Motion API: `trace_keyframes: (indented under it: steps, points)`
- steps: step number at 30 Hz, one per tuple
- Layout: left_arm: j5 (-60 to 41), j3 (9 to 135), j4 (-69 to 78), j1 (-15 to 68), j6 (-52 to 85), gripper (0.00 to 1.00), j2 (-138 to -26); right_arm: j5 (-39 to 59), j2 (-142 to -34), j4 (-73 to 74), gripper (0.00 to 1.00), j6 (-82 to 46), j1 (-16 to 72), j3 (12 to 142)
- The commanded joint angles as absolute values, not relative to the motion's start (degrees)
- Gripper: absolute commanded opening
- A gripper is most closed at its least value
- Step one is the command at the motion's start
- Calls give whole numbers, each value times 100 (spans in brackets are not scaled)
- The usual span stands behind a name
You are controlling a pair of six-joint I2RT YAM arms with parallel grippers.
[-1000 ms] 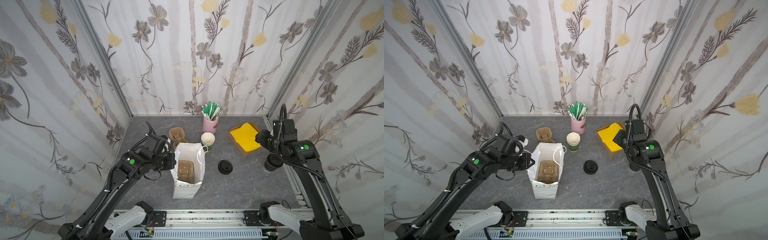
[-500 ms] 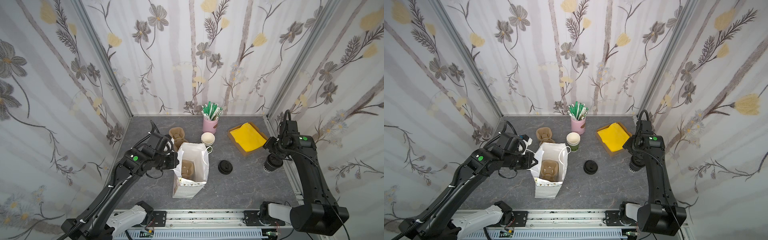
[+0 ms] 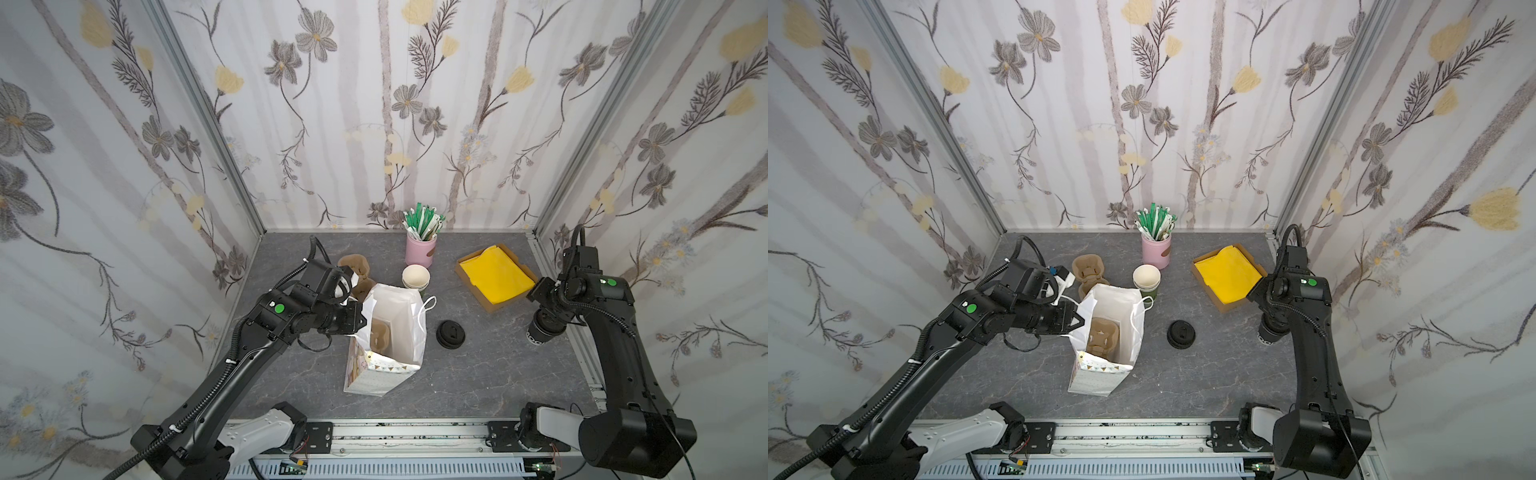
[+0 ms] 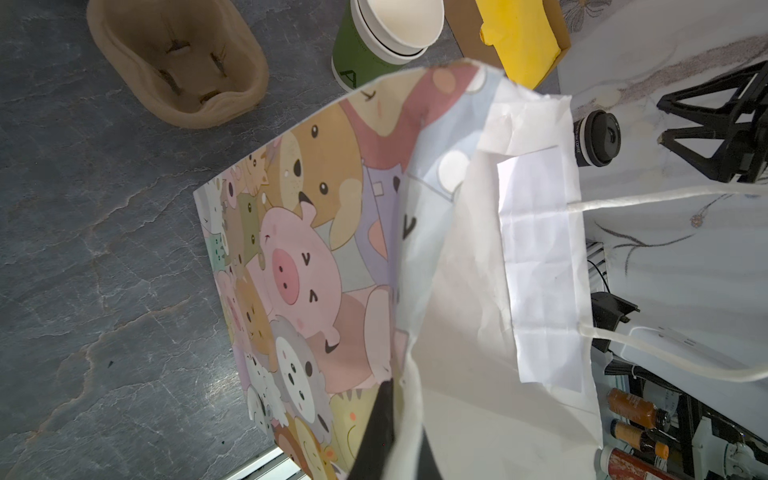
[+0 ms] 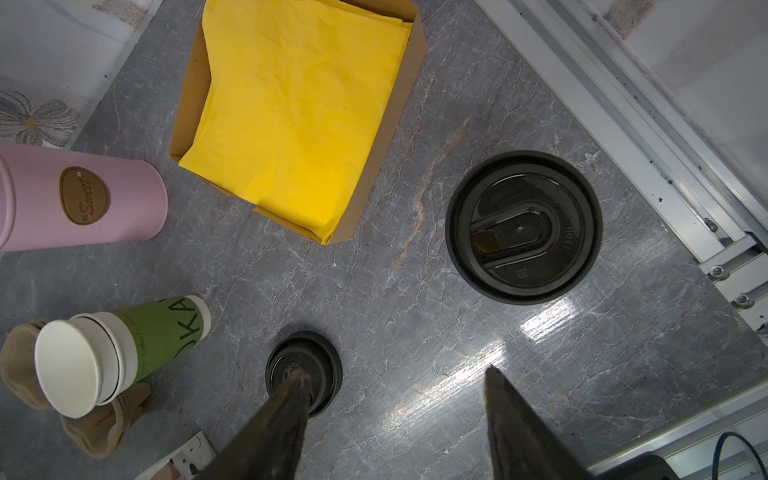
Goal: Pack the takeout coffee
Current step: 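Move the right gripper above the black lids beside the yellow napkin box, then lower the open right gripper over the large black lid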
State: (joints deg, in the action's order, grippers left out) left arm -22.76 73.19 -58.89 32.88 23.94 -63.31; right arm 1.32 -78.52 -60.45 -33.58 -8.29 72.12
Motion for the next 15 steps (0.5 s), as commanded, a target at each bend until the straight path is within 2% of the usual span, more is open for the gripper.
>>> trace_keyframes:
  steps: [1,15]
  points:
    - [-2428,7336,-5801,3286,2168,0,-6322,168,-7813,-5687,67,-3425,-822,7132]
    - [-2163,7291,-5809,3278,1515,0,-6170,691,-7771,-5694,66,-3682,-650,7015]
